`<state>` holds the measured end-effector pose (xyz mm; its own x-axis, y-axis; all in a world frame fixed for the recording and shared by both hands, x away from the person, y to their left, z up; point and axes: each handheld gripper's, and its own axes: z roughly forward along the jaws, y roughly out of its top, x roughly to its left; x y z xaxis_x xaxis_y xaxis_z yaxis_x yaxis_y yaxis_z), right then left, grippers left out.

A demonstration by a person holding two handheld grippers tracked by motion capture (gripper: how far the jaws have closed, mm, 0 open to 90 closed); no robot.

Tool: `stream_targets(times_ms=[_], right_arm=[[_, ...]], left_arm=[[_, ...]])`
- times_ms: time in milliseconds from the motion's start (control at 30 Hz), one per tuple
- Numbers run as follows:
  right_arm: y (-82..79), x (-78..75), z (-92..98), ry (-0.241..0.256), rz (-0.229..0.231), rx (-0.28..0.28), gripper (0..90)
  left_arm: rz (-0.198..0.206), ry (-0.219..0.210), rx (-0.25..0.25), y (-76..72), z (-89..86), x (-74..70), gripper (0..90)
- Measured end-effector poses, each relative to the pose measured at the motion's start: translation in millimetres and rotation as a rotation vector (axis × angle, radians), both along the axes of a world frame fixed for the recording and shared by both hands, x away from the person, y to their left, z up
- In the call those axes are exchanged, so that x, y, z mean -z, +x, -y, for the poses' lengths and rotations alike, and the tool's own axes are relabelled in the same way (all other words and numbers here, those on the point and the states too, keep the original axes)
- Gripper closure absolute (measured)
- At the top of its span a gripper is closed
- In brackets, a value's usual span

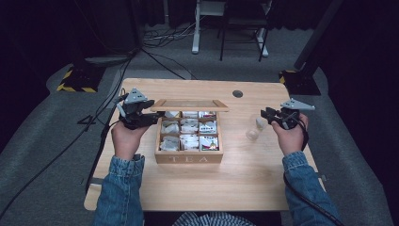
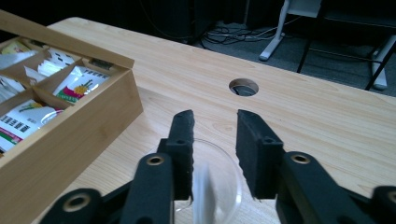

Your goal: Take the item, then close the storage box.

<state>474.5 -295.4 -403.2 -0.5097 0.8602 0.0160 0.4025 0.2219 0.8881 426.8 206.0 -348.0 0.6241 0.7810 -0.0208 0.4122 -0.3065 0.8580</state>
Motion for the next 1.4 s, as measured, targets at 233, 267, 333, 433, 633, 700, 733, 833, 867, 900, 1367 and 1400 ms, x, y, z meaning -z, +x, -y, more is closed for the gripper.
stream_targets(times_ms=[233, 267, 333, 433, 633, 700, 733, 833, 867, 900, 1367, 1400], right_arm=[[-1.5, -0.8, 9.0, 0.010, -0.021, 0.019, 58.7], [-1.5, 0.3, 10.8, 0.009, -0.029, 0.020, 58.3], [-2.0, 2.6, 15.3, 0.003, -0.037, 0.026, 57.1], [-3.9, 5.6, 22.6, 0.011, -0.051, 0.043, 54.9], [-8.6, 12.6, 39.9, -0.002, -0.077, 0.066, 50.2], [-10.6, 17.5, 44.6, -0.003, -0.093, 0.077, 49.4], [-11.2, 20.9, 47.0, -0.007, -0.105, 0.077, 49.0], [-13.2, 33.2, 51.9, -0.009, -0.145, 0.085, 48.5], [-13.6, 37.5, 53.3, -0.008, -0.157, 0.087, 48.2], [-13.9, 41.6, 54.8, -0.010, -0.169, 0.085, 47.6], [-13.0, 94.3, 56.0, -0.126, -0.259, 0.013, 30.2], [-13.9, 97.5, 55.8, -0.105, -0.237, 0.020, 26.6]], left_arm=[[-0.004, 0.003, 0.000, -0.7, 0.2, 0.6, 42.4], [-0.004, 0.003, -0.001, -0.9, 0.4, 0.8, 42.4], [-0.009, 0.005, -0.001, -1.5, 0.7, 1.0, 42.4], [-0.011, 0.010, -0.001, -2.2, 0.8, 1.3, 42.5], [-0.017, 0.011, -0.004, -2.9, 1.2, 1.4, 42.5], [-0.016, 0.022, -0.002, -3.6, 1.3, 1.7, 42.5], [-0.016, 0.024, -0.002, -4.0, 1.5, 1.7, 42.5], [-0.018, 0.025, -0.003, -4.7, 1.6, 1.4, 42.4], [-0.018, 0.026, -0.004, -5.0, 1.7, 1.4, 42.5], [-0.017, 0.025, -0.005, -5.4, 2.2, 1.7, 42.5], [-0.030, 0.043, -0.002, -13.4, 2.8, 3.7, 42.5], [-0.029, 0.046, -0.002, -13.9, 2.8, 4.1, 42.5]])
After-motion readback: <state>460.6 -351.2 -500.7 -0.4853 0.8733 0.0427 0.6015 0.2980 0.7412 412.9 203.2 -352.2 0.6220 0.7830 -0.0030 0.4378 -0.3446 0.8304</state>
